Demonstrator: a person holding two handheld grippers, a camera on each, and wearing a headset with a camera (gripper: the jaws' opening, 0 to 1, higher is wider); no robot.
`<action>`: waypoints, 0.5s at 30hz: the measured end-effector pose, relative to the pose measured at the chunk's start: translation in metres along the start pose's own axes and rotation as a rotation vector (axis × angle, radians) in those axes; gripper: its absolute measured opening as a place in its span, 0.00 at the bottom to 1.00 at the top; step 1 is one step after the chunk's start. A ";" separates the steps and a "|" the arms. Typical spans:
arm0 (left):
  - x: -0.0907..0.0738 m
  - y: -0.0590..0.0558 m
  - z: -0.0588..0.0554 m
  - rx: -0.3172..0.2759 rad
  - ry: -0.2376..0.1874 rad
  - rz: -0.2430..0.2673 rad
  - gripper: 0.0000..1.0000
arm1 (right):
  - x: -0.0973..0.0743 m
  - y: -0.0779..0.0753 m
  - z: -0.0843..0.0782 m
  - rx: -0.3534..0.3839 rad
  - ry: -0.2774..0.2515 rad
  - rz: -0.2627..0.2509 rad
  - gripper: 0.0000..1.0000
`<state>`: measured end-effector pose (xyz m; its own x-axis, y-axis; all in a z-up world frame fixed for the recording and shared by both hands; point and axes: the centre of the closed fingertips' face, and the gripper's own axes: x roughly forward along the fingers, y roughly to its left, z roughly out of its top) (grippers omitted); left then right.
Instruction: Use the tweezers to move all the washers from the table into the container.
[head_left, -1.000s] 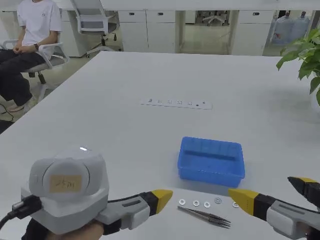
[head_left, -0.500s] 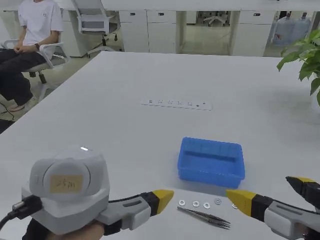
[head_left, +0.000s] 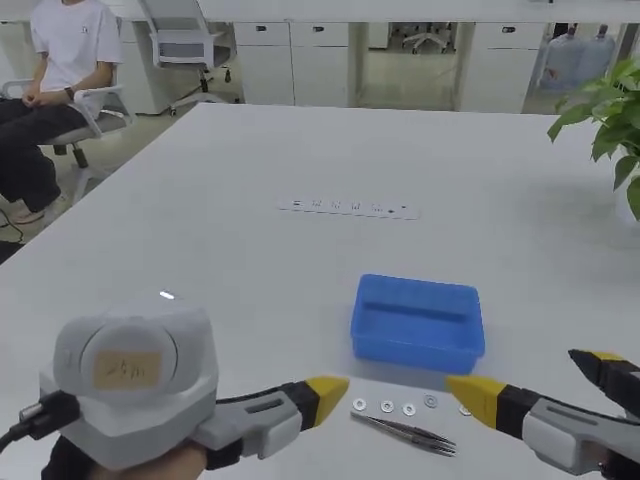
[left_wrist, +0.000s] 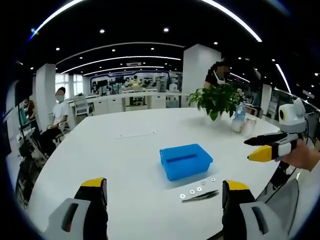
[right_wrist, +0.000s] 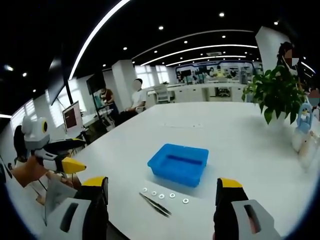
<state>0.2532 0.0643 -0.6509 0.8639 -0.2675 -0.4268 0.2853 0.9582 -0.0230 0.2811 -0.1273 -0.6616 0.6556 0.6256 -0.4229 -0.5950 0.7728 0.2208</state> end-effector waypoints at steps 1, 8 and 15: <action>0.000 -0.001 0.000 0.002 -0.002 -0.005 0.93 | 0.000 0.000 0.000 -0.001 0.000 -0.001 0.88; 0.006 -0.012 -0.005 0.024 0.020 -0.056 0.82 | 0.002 -0.003 0.001 0.007 -0.010 -0.001 0.86; 0.018 -0.027 -0.016 0.037 0.073 -0.148 0.64 | 0.007 -0.005 -0.012 0.008 0.020 0.007 0.77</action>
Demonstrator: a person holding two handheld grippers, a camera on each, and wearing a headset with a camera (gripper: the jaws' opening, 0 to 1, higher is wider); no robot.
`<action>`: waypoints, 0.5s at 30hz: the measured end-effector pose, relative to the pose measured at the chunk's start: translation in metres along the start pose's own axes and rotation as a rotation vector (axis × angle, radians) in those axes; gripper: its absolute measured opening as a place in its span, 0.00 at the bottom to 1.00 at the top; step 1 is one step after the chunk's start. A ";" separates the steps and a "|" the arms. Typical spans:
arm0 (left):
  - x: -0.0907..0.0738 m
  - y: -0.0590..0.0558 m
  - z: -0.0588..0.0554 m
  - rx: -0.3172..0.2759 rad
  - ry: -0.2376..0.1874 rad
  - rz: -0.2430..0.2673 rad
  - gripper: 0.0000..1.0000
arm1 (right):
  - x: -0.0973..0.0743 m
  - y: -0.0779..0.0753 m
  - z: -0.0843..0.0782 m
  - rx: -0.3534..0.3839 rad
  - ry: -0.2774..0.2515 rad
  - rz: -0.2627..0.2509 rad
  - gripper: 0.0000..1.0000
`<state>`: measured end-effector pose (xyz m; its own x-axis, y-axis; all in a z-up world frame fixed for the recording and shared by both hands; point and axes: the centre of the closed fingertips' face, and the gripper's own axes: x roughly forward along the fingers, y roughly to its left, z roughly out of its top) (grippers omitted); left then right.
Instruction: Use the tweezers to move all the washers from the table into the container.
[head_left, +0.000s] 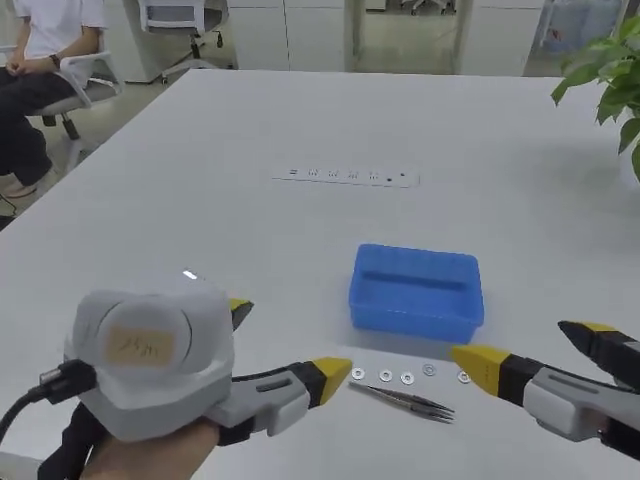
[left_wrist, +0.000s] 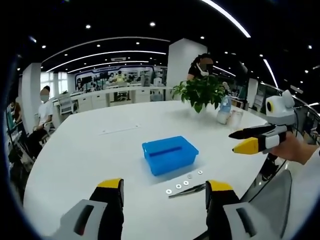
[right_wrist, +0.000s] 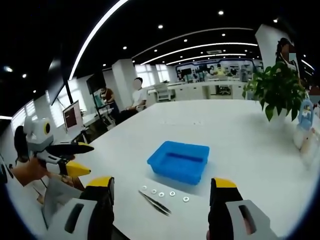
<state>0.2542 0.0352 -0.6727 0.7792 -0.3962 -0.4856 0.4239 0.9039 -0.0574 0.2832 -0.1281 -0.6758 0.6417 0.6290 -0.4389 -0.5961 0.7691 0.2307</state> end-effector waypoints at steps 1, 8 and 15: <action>0.002 -0.002 -0.001 0.007 0.007 -0.015 0.61 | 0.000 0.000 -0.002 -0.002 0.006 -0.001 0.74; 0.022 -0.017 -0.016 0.052 0.099 -0.121 0.44 | 0.007 -0.002 -0.010 0.006 0.037 0.013 0.69; 0.049 -0.022 -0.039 0.152 0.181 -0.191 0.22 | 0.012 -0.006 -0.023 0.009 0.072 0.018 0.63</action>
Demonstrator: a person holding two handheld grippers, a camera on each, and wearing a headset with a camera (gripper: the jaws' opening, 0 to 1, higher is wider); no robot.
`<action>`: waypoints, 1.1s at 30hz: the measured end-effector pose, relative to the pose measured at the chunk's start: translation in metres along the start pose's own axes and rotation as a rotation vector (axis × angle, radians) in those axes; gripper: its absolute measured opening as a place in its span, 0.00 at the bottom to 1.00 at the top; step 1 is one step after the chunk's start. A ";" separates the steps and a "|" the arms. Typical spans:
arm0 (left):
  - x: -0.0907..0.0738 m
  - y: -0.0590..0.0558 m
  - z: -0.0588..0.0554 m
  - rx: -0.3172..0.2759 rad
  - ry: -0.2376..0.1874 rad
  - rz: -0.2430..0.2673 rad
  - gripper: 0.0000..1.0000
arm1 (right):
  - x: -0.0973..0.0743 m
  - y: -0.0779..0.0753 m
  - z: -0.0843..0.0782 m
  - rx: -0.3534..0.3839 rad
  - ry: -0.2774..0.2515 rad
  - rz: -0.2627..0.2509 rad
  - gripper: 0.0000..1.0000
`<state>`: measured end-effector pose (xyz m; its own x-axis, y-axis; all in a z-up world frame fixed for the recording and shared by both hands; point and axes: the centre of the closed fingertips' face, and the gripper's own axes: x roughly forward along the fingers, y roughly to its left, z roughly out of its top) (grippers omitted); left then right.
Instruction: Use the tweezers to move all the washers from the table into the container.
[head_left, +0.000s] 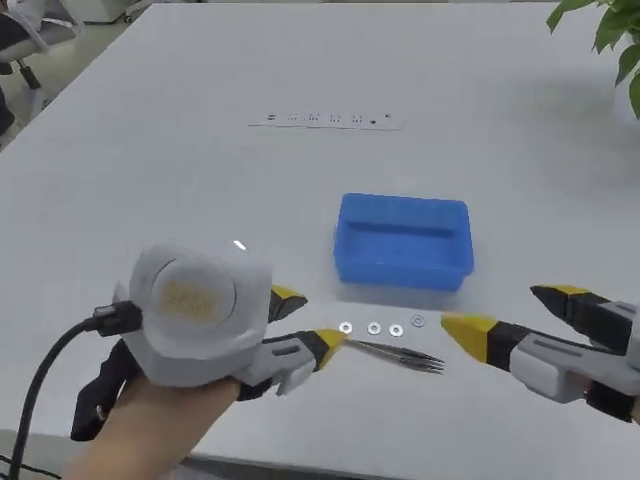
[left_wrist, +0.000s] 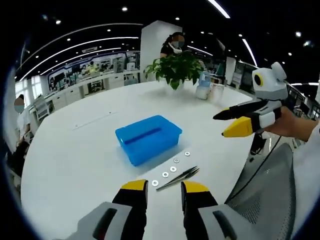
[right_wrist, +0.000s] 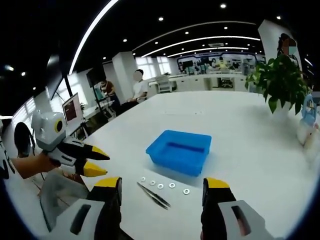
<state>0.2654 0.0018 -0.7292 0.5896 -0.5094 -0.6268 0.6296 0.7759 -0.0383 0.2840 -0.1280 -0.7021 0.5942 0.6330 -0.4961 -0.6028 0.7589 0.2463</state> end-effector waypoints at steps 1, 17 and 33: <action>0.004 -0.001 -0.003 0.001 0.012 -0.016 0.21 | 0.001 -0.001 -0.002 0.004 0.006 -0.001 0.63; 0.063 0.011 -0.041 0.117 0.168 -0.116 0.15 | 0.016 0.000 -0.037 0.056 0.126 0.016 0.61; 0.082 -0.008 -0.059 0.347 0.236 -0.233 0.00 | 0.026 0.005 -0.054 0.040 0.191 0.049 0.64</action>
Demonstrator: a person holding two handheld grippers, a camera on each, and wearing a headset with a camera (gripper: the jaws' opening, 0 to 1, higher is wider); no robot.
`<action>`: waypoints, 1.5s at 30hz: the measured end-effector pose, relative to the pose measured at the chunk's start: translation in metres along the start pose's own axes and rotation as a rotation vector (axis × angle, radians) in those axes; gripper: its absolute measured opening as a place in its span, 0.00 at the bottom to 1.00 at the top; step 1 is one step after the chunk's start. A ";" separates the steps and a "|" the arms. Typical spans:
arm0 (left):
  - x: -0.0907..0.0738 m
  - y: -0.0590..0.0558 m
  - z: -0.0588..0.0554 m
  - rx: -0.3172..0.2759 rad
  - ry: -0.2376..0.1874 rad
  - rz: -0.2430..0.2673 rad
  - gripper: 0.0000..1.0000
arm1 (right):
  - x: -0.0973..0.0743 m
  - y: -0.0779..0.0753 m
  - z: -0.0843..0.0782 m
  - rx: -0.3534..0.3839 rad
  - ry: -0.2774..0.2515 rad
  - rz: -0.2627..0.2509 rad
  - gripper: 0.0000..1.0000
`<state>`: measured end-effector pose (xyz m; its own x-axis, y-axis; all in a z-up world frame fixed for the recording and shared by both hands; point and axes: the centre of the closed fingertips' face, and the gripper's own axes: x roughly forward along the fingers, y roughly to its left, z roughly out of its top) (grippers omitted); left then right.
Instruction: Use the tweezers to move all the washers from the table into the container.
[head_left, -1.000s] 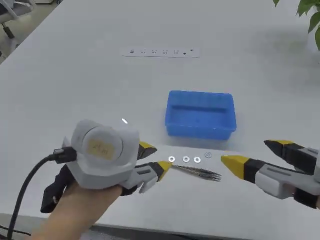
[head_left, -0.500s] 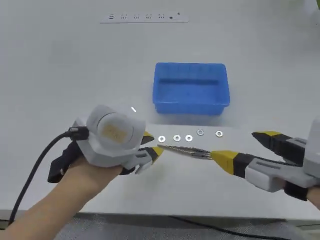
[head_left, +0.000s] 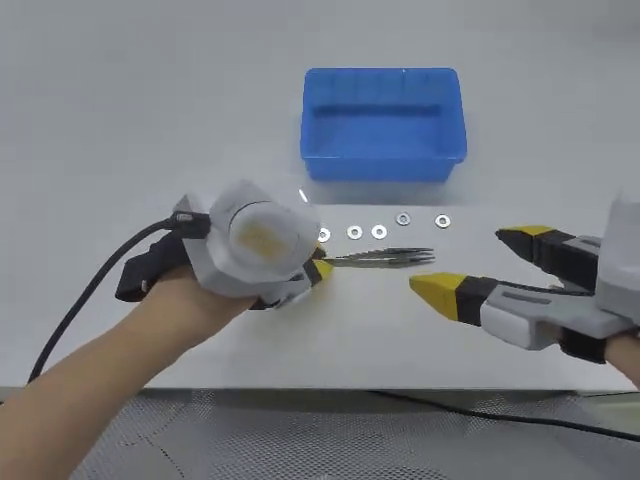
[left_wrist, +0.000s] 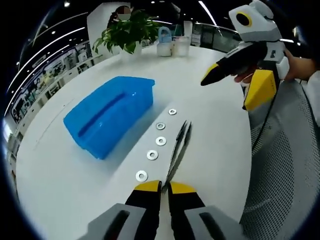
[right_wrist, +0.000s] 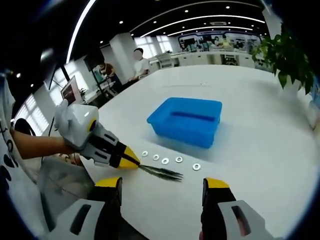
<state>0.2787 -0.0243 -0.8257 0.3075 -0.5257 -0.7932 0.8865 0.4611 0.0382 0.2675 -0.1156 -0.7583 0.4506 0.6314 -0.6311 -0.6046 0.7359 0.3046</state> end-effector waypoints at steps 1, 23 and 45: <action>0.000 -0.001 0.000 0.060 0.007 0.002 0.00 | 0.001 0.001 0.001 -0.007 0.003 0.006 0.64; -0.058 -0.031 0.058 0.121 -0.112 -0.066 0.00 | 0.048 0.049 -0.003 -0.385 0.096 0.172 0.20; -0.089 -0.006 0.075 0.112 -0.160 0.039 0.00 | 0.074 0.066 0.028 -0.345 0.024 0.248 0.08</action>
<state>0.2719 -0.0334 -0.7097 0.3857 -0.6203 -0.6830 0.9031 0.4054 0.1417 0.2795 -0.0135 -0.7649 0.2509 0.7701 -0.5865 -0.8791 0.4350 0.1951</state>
